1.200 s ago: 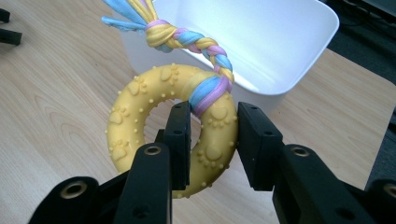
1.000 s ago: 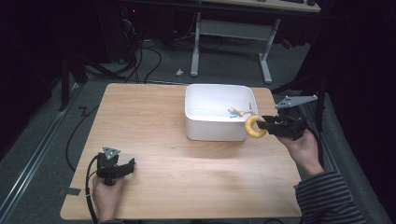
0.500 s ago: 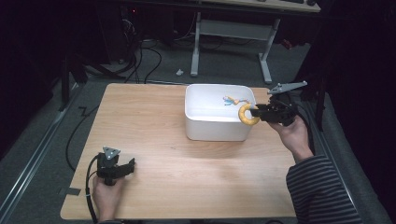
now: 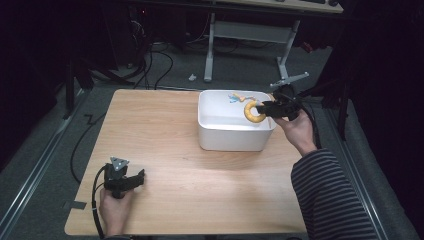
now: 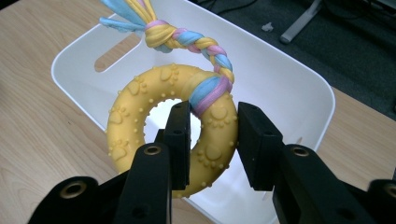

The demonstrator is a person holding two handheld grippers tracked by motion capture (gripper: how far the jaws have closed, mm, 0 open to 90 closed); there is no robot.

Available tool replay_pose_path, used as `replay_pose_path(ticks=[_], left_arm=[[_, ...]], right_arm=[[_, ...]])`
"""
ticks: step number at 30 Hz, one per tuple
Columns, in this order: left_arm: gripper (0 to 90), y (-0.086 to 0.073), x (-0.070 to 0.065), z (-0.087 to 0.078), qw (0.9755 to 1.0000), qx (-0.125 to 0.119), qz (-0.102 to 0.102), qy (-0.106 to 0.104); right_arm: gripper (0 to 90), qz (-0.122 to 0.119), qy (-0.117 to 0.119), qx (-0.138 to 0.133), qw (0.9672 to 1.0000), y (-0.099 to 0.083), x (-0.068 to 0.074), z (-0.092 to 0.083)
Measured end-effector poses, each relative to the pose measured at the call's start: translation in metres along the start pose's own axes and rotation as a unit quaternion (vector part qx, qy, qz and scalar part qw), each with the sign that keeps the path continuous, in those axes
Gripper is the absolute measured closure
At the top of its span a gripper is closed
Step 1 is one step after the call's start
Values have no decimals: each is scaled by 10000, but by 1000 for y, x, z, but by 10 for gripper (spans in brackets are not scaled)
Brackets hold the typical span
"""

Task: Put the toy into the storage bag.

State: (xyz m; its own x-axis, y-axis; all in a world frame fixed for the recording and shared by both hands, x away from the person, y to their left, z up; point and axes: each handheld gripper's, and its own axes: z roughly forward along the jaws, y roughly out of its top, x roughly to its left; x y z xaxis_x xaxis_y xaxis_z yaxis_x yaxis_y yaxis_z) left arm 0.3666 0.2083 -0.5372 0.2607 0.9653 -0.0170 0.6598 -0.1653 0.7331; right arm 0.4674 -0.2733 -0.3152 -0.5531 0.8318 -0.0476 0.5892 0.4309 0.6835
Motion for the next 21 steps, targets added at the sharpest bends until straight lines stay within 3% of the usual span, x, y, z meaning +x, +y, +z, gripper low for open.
replay_pose_path(ticks=[4,14,16,21], left_arm=[[207,0,0,0,10000,1,0,0],[207,0,0,0,10000,-11,-5,8],[207,0,0,0,10000,3,23,-16],[211,0,0,0,10000,-2,14,-19]], right_arm=[[668,105,-110,91,9998,9,-1,14],[669,55,-243,332,9991,27,5,40],[668,-36,-395,482,9981,27,6,47],[668,189,-319,510,9980,25,5,53]])
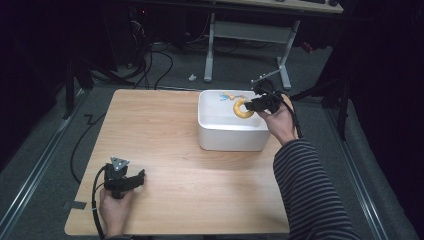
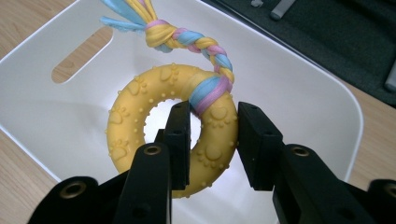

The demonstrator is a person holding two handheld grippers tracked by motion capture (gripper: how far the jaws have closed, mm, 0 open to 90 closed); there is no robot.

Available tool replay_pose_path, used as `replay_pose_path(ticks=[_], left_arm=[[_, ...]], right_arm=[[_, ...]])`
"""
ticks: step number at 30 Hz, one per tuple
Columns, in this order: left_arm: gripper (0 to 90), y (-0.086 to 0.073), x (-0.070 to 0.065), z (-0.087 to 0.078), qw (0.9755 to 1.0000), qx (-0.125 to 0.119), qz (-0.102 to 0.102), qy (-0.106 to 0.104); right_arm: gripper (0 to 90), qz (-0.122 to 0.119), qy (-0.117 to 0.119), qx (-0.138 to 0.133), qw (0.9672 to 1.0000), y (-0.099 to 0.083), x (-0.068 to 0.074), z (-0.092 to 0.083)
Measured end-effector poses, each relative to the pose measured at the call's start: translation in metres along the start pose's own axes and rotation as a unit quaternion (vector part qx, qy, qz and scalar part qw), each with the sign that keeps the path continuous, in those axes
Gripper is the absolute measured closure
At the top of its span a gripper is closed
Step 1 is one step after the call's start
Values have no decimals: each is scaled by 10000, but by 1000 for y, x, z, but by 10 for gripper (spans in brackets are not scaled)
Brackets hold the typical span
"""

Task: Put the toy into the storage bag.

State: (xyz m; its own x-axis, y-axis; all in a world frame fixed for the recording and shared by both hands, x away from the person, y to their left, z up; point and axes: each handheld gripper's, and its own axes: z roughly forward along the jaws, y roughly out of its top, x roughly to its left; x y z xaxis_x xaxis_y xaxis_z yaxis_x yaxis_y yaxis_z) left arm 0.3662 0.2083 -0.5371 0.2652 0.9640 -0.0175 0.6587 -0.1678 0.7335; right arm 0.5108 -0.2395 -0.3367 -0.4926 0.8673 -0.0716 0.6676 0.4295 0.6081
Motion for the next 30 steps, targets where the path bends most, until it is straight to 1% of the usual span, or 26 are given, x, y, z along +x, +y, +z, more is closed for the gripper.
replay_pose_path(ticks=[1,3,4,6,8,11,13,15,16,17,18,20,23,25,30], left_arm=[[211,0,0,0,10000,0,0,-3],[210,0,0,0,10000,-3,9,-14],[211,0,0,0,10000,-2,9,-15],[211,0,0,0,10000,-2,10,-15],[211,0,0,0,10000,-3,10,-15],[211,0,0,0,10000,-2,11,-14],[211,0,0,0,10000,-3,12,-15],[211,0,0,0,10000,-2,11,-15],[211,0,0,0,10000,-1,13,-15],[211,0,0,0,10000,-1,13,-15],[211,0,0,0,10000,-2,11,-15],[211,0,0,0,10000,-4,9,-17],[211,0,0,0,10000,-11,7,-13],[211,0,0,0,10000,-2,11,-16],[211,0,0,0,10000,-2,12,-15]], right_arm=[[668,-15,-64,70,10000,2,2,4],[668,-13,-65,96,9999,3,2,6],[668,-3,-64,177,9998,3,2,11],[668,45,-59,271,9996,1,1,15],[668,74,17,339,9994,-2,0,17],[668,50,32,407,9992,-5,0,18],[668,39,52,509,9987,-9,-2,20],[668,117,72,561,9983,-12,-5,22],[668,166,118,568,9982,-14,-5,23],[668,166,118,568,9982,-14,-5,23],[668,192,237,633,9975,-17,-5,24],[668,157,312,641,9973,-19,-2,23],[668,43,335,648,9973,-20,2,24],[667,42,305,695,9971,-21,4,28],[671,8,346,764,9965,-23,7,30]])
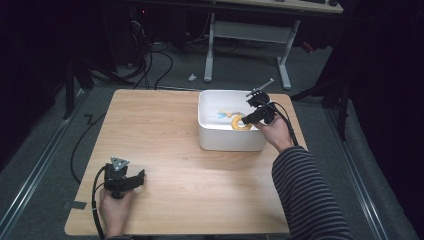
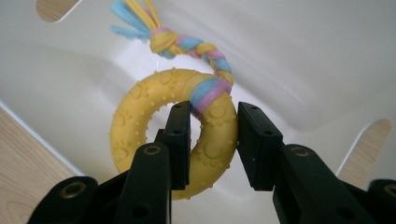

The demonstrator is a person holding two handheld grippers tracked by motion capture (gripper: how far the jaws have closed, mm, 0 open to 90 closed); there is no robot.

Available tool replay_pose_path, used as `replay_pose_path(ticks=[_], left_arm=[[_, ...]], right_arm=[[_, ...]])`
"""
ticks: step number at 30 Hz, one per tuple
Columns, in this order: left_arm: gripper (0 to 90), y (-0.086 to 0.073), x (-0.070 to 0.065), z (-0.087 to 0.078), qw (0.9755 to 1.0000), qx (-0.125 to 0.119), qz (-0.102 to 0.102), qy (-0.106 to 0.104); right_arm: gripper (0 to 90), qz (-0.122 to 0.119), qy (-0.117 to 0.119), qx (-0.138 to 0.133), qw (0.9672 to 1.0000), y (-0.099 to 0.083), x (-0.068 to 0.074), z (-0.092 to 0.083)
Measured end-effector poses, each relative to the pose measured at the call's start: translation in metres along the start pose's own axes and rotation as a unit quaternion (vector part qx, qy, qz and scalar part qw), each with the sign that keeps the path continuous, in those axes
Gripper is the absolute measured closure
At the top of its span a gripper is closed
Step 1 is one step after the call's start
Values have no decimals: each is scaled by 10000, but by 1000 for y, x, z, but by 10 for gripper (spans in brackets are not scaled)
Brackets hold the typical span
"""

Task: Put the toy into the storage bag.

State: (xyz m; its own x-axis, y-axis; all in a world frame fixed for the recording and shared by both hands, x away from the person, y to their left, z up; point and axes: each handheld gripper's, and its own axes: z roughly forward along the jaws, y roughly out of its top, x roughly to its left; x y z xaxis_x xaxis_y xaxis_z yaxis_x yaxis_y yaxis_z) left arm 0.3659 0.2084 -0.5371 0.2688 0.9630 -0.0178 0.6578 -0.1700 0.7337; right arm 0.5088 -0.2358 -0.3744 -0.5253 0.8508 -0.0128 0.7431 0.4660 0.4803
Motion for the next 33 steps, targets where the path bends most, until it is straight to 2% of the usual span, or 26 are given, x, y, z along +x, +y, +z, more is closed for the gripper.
replay_pose_path(ticks=[3,11,14,17,18,20,24,28,30,33], left_arm=[[211,0,0,0,10000,-1,-1,0],[211,0,0,0,10000,1,0,-1],[211,0,0,0,10000,-17,-20,-6],[210,0,0,0,10000,-25,-26,-7],[210,0,0,0,10000,-15,-14,-1],[210,0,0,0,10000,2,2,-2],[209,0,0,0,10000,3,3,-2],[209,0,0,0,10000,-8,-4,-1],[208,0,0,0,10000,5,14,2],[207,0,0,0,10000,2,13,11]], right_arm=[[679,6,54,-77,10000,1,2,0],[699,-86,90,30,9999,3,7,8],[697,-45,92,43,9999,2,8,9],[689,-4,95,72,9999,2,7,9],[644,50,148,73,9999,2,7,7],[586,54,205,-45,9998,2,7,2],[536,79,200,-243,9995,0,8,-6],[493,-38,192,-409,9990,-13,8,-18],[486,-20,213,-428,9989,-14,6,-20],[465,115,243,-696,9972,-18,3,-30]])
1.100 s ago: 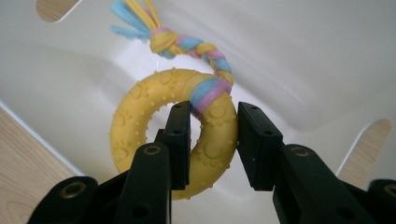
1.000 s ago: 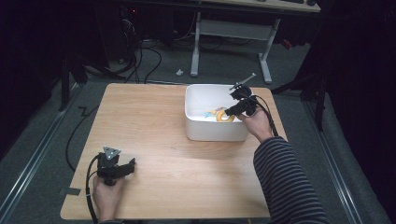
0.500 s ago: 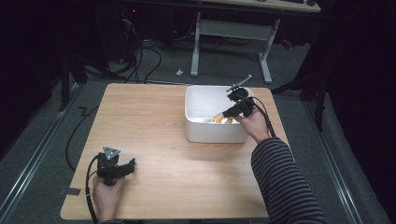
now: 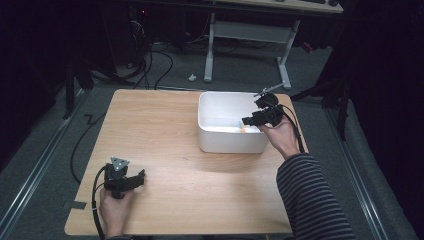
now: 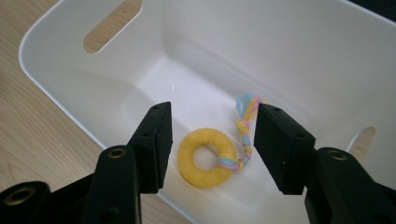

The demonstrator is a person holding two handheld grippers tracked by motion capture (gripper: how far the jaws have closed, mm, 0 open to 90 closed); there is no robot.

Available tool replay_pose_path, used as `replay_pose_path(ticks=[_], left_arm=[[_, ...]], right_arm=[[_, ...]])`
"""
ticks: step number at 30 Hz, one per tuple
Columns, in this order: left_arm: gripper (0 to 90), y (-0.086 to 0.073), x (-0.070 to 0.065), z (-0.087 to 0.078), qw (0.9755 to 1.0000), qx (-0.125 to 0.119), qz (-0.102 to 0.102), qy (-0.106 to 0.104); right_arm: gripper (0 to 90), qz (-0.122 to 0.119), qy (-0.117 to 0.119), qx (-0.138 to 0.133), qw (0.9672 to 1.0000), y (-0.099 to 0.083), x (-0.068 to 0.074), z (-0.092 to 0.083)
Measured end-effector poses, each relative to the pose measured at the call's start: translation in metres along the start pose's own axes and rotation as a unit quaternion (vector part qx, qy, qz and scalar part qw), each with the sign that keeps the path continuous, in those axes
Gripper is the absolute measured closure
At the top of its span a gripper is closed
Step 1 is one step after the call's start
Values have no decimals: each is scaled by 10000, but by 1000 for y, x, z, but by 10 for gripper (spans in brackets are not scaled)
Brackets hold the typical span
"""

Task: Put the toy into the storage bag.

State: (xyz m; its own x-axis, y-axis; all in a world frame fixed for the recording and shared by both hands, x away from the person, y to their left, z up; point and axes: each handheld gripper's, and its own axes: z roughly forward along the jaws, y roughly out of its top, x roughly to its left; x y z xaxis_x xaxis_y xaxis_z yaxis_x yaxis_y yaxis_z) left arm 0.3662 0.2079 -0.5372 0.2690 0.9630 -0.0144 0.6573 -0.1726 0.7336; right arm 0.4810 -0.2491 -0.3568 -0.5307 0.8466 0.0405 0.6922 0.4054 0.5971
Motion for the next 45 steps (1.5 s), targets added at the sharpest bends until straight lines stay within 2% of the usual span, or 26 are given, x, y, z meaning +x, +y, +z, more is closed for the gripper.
replay_pose_path(ticks=[6,8,10,13,15,17,20,21,24,28,30,34,37,41,45], left_arm=[[207,0,0,0,10000,1,11,-14],[208,0,0,0,10000,0,12,-16],[220,0,0,0,10000,-19,-7,0],[228,-1,1,0,10000,-33,-21,-1],[229,-1,3,-1,9999,-59,-94,-81],[231,-1,4,-2,9998,-70,-125,-110],[230,-1,3,-1,9999,-60,-97,-93],[230,-1,3,-1,9999,-53,-93,-90],[232,-1,3,-1,9999,-55,-92,-68],[231,0,1,0,10000,-33,-33,-5],[231,0,0,0,10000,-26,-18,0],[230,-1,0,-1,10000,-37,9,-26],[217,-1,-1,-1,9999,-12,106,-104],[195,-1,-1,-1,9998,14,157,-151],[195,-1,-2,0,9998,13,160,-154]], right_arm=[[433,62,-3,-235,9997,-5,1,-13],[421,62,-24,-243,9997,-7,1,-15],[418,3,-126,-99,9999,-15,-1,-17],[419,-2,-230,-71,9997,-21,-5,-21],[420,79,-139,-186,9997,-30,-9,-30],[423,91,-147,-236,9996,-33,-11,-35],[425,163,-112,-286,9994,-36,-13,-40],[426,224,-35,-366,9991,-38,-13,-43],[431,228,14,-396,9990,-43,-13,-46],[435,185,147,-647,9976,-50,-13,-60],[434,53,134,-727,9972,-53,-12,-67],[433,131,180,-834,9963,-62,-14,-77],[431,292,298,-887,9952,-75,-21,-94],[429,345,277,-897,9950,-84,-28,-106],[430,337,153,-1051,9938,-98,-34,-122]])
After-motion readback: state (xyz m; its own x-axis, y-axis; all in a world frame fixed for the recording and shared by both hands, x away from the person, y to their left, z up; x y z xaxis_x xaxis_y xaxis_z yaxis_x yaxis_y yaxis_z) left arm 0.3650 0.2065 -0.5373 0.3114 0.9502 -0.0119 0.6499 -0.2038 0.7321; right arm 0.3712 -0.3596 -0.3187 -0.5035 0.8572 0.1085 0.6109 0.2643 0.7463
